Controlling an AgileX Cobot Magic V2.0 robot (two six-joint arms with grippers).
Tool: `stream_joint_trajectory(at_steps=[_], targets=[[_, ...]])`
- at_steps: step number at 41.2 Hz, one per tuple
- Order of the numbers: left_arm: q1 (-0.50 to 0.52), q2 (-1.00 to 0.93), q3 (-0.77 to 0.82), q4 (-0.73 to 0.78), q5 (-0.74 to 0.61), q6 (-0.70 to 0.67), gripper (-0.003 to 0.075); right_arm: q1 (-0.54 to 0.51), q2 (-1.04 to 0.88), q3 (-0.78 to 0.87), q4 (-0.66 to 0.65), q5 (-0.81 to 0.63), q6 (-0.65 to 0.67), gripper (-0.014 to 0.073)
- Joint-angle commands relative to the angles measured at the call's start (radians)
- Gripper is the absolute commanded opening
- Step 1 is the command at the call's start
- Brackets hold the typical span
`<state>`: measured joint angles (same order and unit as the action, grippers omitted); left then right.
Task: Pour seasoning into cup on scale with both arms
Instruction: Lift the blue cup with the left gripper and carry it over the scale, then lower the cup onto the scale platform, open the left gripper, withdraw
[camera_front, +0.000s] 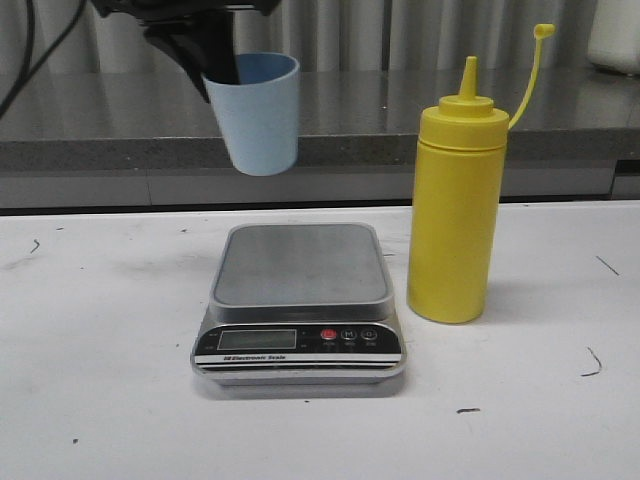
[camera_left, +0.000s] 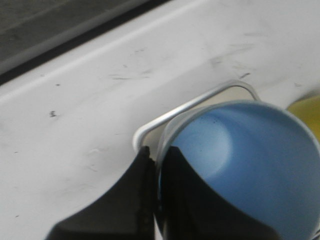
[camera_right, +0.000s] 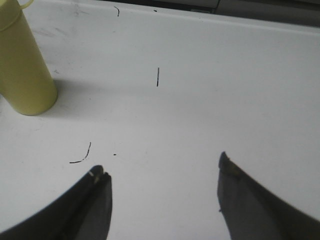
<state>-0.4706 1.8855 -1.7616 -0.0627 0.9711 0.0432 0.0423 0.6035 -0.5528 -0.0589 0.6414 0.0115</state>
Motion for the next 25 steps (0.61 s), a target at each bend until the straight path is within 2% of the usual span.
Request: stream_joint_trajectory(at_steps=[1, 7, 25], targets=[[-0.041, -0.027, -0.032, -0.015, -0.033, -0.008, -0.0020, -0.006, 0.007, -0.033, -0.013, -0.060, -0.012, 0.0479], [-0.073, 0.012, -0.032, -0.006, -0.028, -0.008, -0.0020, -0.006, 0.007, -0.033, -0.013, -0.060, -0.012, 0.0479], [-0.075, 0.061, -0.032, 0.004, -0.029, -0.008, -0.0020, -0.006, 0.007, -0.033, -0.013, -0.060, -0.012, 0.0479]])
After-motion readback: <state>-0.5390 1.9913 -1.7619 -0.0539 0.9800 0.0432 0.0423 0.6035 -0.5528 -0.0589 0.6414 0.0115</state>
